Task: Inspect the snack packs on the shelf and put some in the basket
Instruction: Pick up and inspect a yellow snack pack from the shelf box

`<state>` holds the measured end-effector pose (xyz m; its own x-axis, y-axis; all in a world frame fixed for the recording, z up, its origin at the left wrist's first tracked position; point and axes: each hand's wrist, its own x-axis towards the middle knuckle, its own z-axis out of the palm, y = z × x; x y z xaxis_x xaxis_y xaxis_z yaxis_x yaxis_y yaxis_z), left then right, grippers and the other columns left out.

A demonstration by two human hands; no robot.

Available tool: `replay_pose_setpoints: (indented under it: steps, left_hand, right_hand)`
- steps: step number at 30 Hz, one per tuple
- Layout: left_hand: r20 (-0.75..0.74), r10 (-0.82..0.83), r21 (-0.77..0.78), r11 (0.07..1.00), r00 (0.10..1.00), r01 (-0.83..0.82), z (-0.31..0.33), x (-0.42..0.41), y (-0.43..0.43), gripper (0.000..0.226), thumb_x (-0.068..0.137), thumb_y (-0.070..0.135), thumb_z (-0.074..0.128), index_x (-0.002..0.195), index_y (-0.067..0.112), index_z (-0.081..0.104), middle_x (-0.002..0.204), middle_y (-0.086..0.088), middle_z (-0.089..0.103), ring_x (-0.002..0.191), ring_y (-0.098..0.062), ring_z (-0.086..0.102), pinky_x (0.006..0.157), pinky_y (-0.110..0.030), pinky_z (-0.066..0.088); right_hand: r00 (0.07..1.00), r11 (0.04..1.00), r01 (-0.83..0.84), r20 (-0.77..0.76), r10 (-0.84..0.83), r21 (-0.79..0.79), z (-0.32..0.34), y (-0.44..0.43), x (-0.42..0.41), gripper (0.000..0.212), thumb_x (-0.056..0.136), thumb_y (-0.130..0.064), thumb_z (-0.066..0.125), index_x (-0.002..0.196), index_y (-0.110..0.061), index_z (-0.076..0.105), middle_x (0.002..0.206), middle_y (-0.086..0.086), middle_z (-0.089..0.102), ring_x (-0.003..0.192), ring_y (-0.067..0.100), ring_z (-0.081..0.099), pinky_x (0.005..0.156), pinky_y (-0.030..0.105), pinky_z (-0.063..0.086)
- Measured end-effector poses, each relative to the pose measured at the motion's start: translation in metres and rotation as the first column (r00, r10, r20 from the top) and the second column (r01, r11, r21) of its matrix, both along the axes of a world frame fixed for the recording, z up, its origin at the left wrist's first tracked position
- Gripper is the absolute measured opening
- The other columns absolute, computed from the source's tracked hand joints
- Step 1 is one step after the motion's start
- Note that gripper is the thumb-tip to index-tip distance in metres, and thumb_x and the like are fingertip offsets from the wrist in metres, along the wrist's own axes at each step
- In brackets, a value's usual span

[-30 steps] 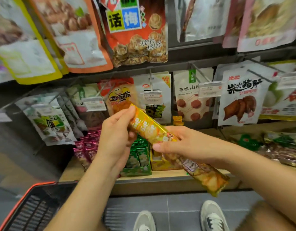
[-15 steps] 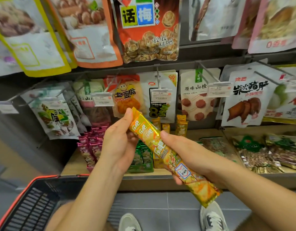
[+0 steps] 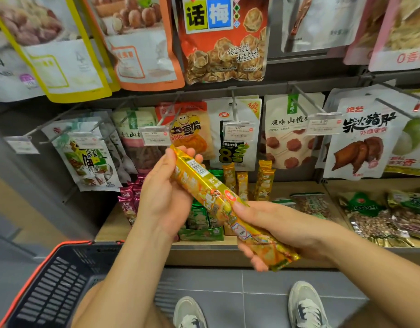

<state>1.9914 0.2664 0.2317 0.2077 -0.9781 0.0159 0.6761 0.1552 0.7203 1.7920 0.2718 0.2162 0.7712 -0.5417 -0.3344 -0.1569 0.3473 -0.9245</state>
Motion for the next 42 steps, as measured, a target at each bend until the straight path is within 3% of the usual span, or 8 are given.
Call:
replay_pose_setpoints:
  steps: [4,8,14,21,26,29,38,42]
  left_hand:
    - [0.005,0.005,0.037,0.999,1.000,-0.005,-0.004,0.000,-0.002,0.031,0.091,0.039,0.055,0.103,0.011,0.060,0.083,-0.004,0.068,0.083,-0.017,0.064,0.093,-0.038,0.053]
    - [0.291,0.000,0.075,0.997,0.957,-0.023,-0.007,-0.002,-0.002,0.041,0.077,0.056,0.060,0.094,0.020,0.066,0.083,0.002,0.059,0.077,-0.010,0.055,0.067,-0.024,0.052]
    - [0.424,0.090,0.068,0.989,0.901,-0.131,-0.012,0.003,0.001,0.022,0.083,0.041,0.066,0.084,0.020,0.073,0.084,-0.004,0.064,0.081,-0.014,0.063,0.069,-0.025,0.056]
    - [0.255,0.167,0.054,0.981,0.952,-0.186,-0.004,0.015,-0.001,0.021,0.097,0.028,0.054,0.094,0.018,0.072,0.076,0.001,0.069,0.070,-0.009,0.066,0.063,-0.024,0.055]
    - [0.148,0.208,0.083,0.971,0.967,-0.222,-0.004,0.022,0.000,0.018,0.099,0.026,0.051,0.104,0.018,0.067,0.080,-0.001,0.067,0.072,-0.011,0.065,0.068,-0.026,0.057]
    - [0.230,0.270,0.086,0.951,0.935,-0.296,-0.003,0.030,0.000,0.019,0.101,0.023,0.049,0.101,0.018,0.068,0.084,-0.003,0.064,0.080,-0.014,0.061,0.076,-0.030,0.055]
    - [0.778,-0.056,0.175,0.976,0.625,-0.131,-0.010,0.053,0.006,0.039,0.104,0.006,0.037,0.099,0.022,0.072,0.106,-0.007,0.071,0.102,-0.017,0.067,0.080,-0.024,0.055]
    - [0.944,-0.165,0.192,0.979,0.284,-0.070,-0.015,0.061,0.011,0.024,0.099,0.024,0.053,0.103,0.034,0.073,0.103,0.004,0.073,0.100,-0.014,0.063,0.082,-0.027,0.046]
  right_hand:
    - [0.990,0.939,0.109,-0.049,-0.132,-0.326,-0.006,0.002,0.004,0.044,0.087,-0.057,0.053,0.103,-0.017,0.052,0.068,0.008,0.059,0.046,0.017,0.051,0.048,0.025,0.045]
    - [0.968,0.868,0.198,-0.046,-0.245,-0.456,-0.011,0.008,0.012,0.036,0.083,-0.062,0.049,0.095,-0.029,0.053,0.064,0.001,0.058,0.046,0.017,0.053,0.046,0.027,0.044]
    - [0.926,0.666,0.138,-0.143,-0.350,-0.733,-0.016,0.011,0.012,0.042,0.084,-0.068,0.035,0.094,-0.030,0.048,0.071,-0.002,0.056,0.056,0.013,0.055,0.055,0.039,0.050]
    - [0.987,0.923,0.044,-0.124,-0.098,-0.381,-0.001,-0.008,-0.005,0.046,0.086,-0.054,0.049,0.117,-0.022,0.058,0.086,-0.003,0.067,0.072,0.005,0.064,0.062,0.023,0.051]
    - [0.980,0.881,0.104,-0.105,-0.170,-0.462,-0.004,-0.013,-0.012,0.028,0.087,-0.036,0.068,0.112,-0.023,0.063,0.081,-0.002,0.062,0.069,0.009,0.058,0.059,0.025,0.049]
    - [0.959,0.858,0.215,-0.066,-0.276,-0.466,-0.004,-0.020,-0.018,0.034,0.079,-0.028,0.076,0.112,-0.025,0.068,0.094,0.001,0.070,0.085,0.012,0.068,0.076,0.029,0.058]
    - [0.828,0.823,0.552,0.199,-0.524,-0.134,-0.001,-0.035,-0.042,0.044,0.068,-0.012,0.074,0.110,-0.001,0.065,0.101,0.015,0.075,0.096,0.025,0.072,0.074,0.023,0.057]
    - [0.780,0.767,0.620,0.241,-0.578,-0.165,-0.004,-0.038,-0.045,0.032,0.075,-0.015,0.067,0.103,-0.001,0.070,0.099,0.015,0.075,0.096,0.025,0.072,0.074,0.024,0.058]
